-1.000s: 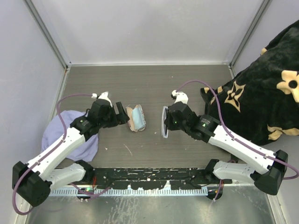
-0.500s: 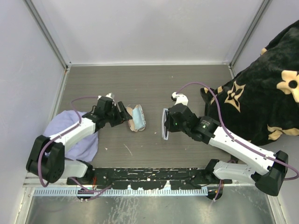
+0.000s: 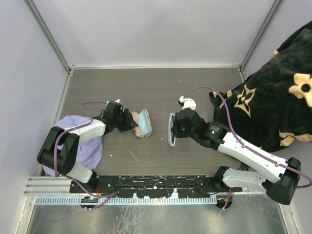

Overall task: Organize the sunglasses
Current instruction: Move the sunglasses case at the center of the board.

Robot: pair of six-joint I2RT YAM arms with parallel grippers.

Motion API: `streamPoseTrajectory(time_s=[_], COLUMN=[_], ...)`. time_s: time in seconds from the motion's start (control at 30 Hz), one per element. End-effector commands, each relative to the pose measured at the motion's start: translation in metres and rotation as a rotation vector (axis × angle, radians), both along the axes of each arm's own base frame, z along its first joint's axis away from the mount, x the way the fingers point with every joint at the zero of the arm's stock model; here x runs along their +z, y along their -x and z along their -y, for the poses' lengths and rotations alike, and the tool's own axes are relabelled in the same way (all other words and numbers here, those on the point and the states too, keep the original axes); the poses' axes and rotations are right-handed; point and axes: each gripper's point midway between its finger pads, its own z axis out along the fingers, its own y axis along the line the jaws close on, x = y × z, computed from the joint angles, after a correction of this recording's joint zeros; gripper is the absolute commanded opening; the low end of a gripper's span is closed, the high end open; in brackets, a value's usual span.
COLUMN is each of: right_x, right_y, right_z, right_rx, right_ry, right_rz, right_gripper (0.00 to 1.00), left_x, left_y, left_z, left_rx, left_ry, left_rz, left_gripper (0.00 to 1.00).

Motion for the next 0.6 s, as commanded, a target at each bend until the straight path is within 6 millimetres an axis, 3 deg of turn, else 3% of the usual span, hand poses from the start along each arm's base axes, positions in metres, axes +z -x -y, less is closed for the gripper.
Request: streamPoseTrajectory(time_s=[0.0,0.4,0.57], right_x=[0.021,0.017,0.017], right_y=[-0.006,-0.006,-0.007], right_z=[-0.007,-0.013,-0.014], right_rx=[-0.008,0.005,0.007], right_ry=[-0.083,-0.088,-0.085], right_rz=[0.054,0.044,0.042], right_gripper=[0.00,0.00,0.00], left_x=[0.027,0.037,0.040], left_y=[-0.024,-0.020,-0.019], left_z=[0.014,0.015,0.014], left_rx=[-0.038,-0.069,-0.080], left_ry=[0.059,0.059,0.053], left_rz=[0.112,0.126,0.131], left_gripper=[0.42,0.26,0.24])
